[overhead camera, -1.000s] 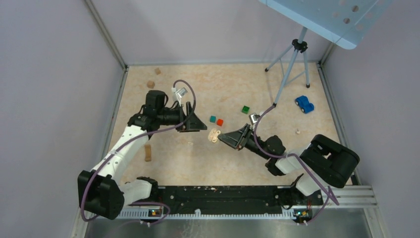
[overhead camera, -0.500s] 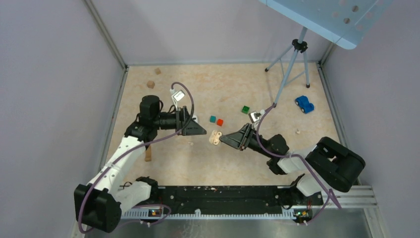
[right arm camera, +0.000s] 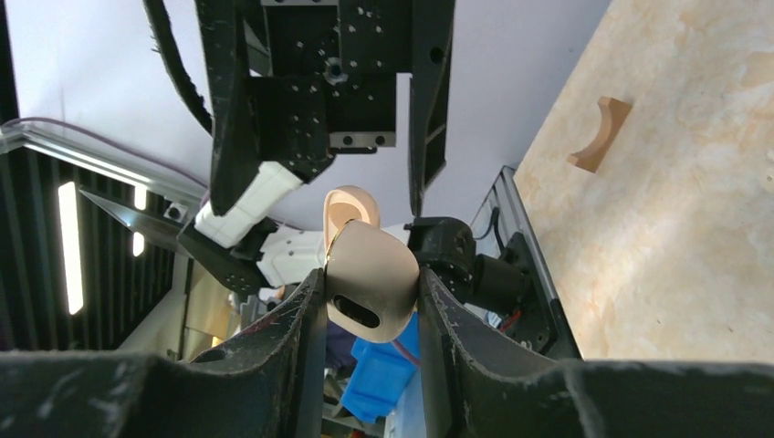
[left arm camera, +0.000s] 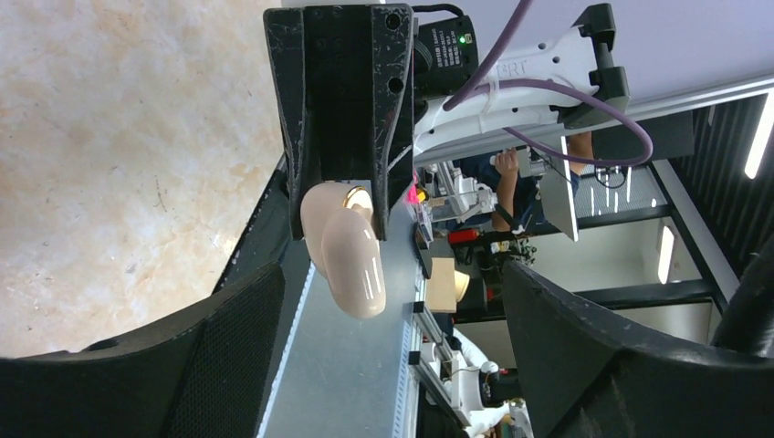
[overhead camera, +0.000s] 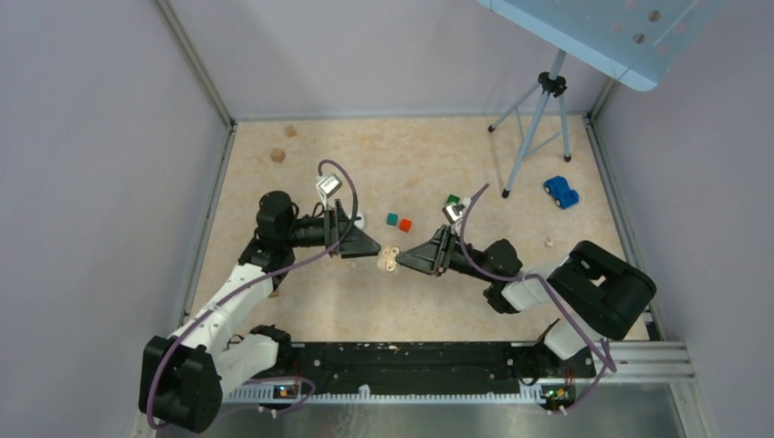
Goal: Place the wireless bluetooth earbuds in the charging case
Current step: Pass from the right arm to the left
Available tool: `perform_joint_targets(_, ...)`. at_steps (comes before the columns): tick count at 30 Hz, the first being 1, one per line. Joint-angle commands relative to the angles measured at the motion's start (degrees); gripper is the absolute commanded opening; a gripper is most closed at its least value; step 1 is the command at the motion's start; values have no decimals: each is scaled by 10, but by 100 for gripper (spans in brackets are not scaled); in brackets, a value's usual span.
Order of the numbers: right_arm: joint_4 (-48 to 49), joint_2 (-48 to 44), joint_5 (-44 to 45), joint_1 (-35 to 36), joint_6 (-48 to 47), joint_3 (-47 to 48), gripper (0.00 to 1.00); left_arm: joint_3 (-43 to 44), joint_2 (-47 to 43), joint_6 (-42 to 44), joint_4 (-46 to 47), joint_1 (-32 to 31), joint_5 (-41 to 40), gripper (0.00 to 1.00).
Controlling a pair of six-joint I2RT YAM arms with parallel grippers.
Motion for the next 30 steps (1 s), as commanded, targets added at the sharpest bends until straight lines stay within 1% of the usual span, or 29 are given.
perform_joint_targets(1, 129, 6, -16, -4, 2, 36, 0, -10, -10, -38, 73, -4, 22, 89)
perform_joint_targets(5, 128, 12, -21, -4, 5, 51, 0, -7, -7, -36, 71, -4, 27, 87)
perform_joint_targets(8, 129, 20, -21, -4, 3, 59, 0, -6, -2, -49, 74, -5, 32, 83)
perform_joint_targets(13, 129, 32, -28, -4, 5, 76, 0, -39, 3, -134, 179, -4, 29, 70)
perform_joint_targets(15, 128, 35, -28, -4, 7, 78, 0, -45, 5, -137, 182, -5, 28, 67)
perform_joint_targets(18, 128, 35, -21, -4, 7, 72, 0, -50, 5, -137, 181, -4, 25, 67)
perform_joint_targets(20, 128, 35, -21, -4, 6, 69, 0, -53, 5, -137, 180, -4, 22, 64)
perform_joint_targets(23, 128, 32, -20, -4, 5, 65, 0, -55, 9, -136, 178, -4, 18, 54)
perform_joint_targets(25, 128, 30, -19, -4, 5, 64, 0, -56, 10, -136, 178, -4, 16, 50)
perform_joint_targets(30, 128, 34, -18, -4, 5, 63, 0, -56, 11, -136, 179, -4, 15, 49)
